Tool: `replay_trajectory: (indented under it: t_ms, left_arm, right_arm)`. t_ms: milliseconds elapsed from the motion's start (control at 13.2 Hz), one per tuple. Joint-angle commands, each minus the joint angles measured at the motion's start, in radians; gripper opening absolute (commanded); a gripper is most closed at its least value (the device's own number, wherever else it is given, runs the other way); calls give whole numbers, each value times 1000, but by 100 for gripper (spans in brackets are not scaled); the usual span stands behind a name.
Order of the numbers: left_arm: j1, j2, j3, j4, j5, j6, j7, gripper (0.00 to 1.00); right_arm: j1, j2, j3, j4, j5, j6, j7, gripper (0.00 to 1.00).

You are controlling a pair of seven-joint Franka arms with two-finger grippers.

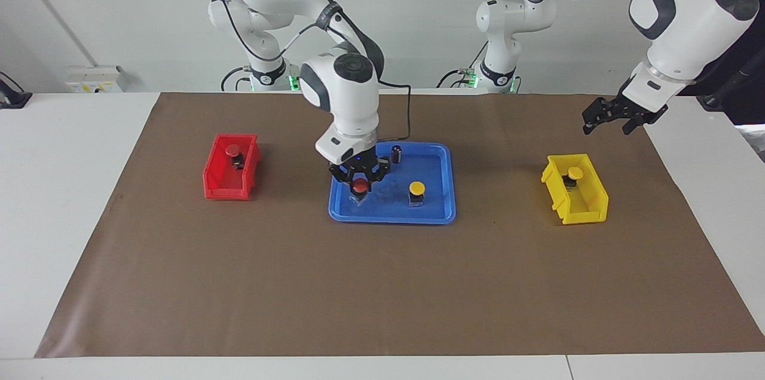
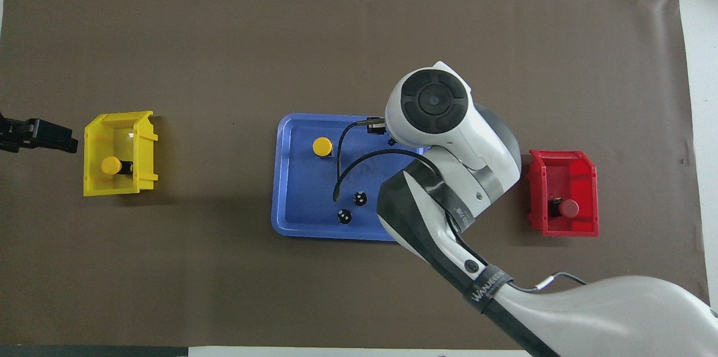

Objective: Sort red and yellow buttons by color
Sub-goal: 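Carry the red button into the red bin with the right gripper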

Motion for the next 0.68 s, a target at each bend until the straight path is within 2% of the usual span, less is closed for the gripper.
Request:
replay_trajectory:
  t_ms: [0,151,454,605]
  left_arm:
    - [-9,13,-14,110,22,-103,43,100]
    - [-9,14,-20,141,23,-125,61,100]
    - [-14,10,-29,121,16,-70,29,100]
    - [-60,10,-32,96,16,-43,-27,100]
  right_arm:
    - [-98,-230,14,-232,57,42,-131,14]
    - [-165,-318,11,-343,142,104,-249,15]
    - [-380,-334,8,-348,254,55,-609,15]
    - [-446,-340,5,-350,310,44,-676,15]
